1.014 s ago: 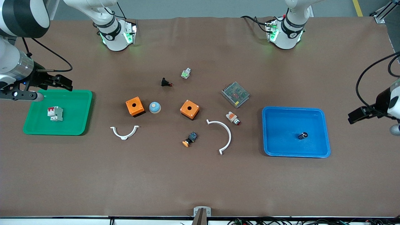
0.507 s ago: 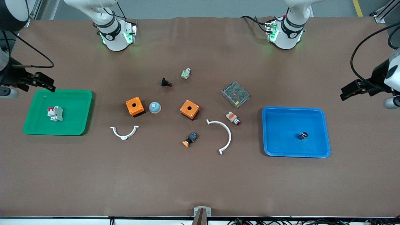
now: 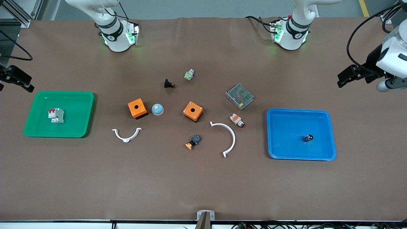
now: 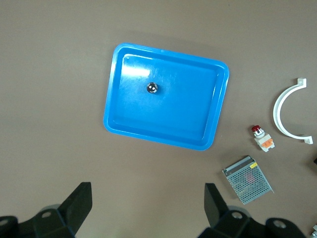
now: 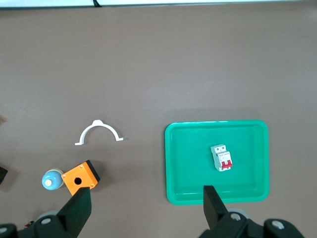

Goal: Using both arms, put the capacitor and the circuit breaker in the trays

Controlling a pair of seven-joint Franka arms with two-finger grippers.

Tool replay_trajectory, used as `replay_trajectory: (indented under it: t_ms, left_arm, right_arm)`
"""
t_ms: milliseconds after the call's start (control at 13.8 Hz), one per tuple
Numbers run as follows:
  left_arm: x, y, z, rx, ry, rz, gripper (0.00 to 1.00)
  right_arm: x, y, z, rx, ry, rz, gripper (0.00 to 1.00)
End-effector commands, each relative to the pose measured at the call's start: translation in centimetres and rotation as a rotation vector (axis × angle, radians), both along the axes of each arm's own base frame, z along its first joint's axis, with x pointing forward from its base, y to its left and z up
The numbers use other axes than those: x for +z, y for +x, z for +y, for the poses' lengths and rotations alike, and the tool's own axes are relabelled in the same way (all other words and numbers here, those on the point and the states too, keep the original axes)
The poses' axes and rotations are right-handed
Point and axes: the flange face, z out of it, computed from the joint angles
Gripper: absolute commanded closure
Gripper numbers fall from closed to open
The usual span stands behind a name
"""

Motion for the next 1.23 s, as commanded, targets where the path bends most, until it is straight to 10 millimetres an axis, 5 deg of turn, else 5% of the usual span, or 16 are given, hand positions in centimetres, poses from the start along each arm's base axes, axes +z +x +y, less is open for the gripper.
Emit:
replay_trajectory:
  t_ms: [0, 1159]
  left_arm:
    - [0.2, -1.1, -0.9, -0.039, -0.007, -0.012, 0.00]
    - [2.2, -1.6, -0.5, -0.096, 0.009, 0.020, 0.00]
  right_arm:
    - [0.8, 0.3, 0.0, 0.004, 0.019, -0.012, 0.00]
    - [2.3, 0.3, 0.4, 0.014, 0.015, -0.045, 0.00]
